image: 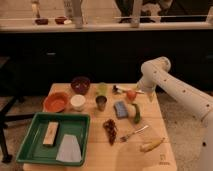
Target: Place apple in purple bowl
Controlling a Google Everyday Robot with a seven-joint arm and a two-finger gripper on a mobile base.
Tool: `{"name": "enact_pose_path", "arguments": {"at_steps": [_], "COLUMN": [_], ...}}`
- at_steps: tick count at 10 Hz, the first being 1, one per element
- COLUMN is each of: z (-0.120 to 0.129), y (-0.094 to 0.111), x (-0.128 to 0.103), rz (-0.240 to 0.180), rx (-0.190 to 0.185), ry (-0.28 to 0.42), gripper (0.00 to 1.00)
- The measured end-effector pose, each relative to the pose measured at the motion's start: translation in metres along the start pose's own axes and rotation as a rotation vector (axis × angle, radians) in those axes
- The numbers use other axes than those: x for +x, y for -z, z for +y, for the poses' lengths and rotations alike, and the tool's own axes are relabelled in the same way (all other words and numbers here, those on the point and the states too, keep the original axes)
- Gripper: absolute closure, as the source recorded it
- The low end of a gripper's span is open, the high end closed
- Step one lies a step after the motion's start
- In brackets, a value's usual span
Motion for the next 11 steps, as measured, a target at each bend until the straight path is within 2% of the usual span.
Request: {"name": "enact_pose_path", "arguments": {"at_steps": [3, 5, 11], "z": [-0.005, -0.014, -0.027], "y": [-0.016, -0.024, -0.047], "x": [0.01, 0.011, 0.014], "rz": [-0.015, -0.023, -0.006], "rx": [-0.017, -0.011, -0.002], "ry": [0.023, 0.049, 0.119], "gripper": [0.2, 0.2, 0.2]}}
